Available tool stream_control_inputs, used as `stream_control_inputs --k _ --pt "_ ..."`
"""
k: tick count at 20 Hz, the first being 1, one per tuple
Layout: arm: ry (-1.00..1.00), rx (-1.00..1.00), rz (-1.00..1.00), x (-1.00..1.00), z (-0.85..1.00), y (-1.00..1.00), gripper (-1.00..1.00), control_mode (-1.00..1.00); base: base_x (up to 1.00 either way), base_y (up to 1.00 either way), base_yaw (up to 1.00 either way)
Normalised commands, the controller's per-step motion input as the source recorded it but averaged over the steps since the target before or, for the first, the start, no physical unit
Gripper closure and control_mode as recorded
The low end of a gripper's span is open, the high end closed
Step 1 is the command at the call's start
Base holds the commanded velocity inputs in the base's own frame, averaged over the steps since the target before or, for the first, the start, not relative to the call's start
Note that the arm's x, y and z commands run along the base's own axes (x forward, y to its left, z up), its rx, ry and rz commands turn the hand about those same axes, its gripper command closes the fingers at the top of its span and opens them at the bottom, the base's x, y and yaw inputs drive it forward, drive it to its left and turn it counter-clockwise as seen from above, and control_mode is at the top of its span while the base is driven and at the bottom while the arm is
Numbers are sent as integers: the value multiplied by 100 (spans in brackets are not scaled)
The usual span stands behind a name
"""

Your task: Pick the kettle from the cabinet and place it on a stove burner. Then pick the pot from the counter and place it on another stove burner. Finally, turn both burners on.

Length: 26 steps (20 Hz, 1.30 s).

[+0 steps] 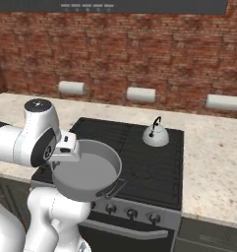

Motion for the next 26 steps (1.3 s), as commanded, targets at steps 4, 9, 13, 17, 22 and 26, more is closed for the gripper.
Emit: stream_control_inputs --k 4,9,13,17,22,26 --pt "0 0 0 0 0 0 100 100 6 14 -15" --pt "0 0 0 0 0 0 100 100 -6 13 -15" --pt "0 0 0 0 0 0 100 100 7 22 -29" --pt "0 0 0 0 0 0 100 100 17 22 -33" --pt "0 0 0 0 0 0 100 100 31 26 -29" --pt "0 0 0 0 0 0 100 100 46 29 -20"
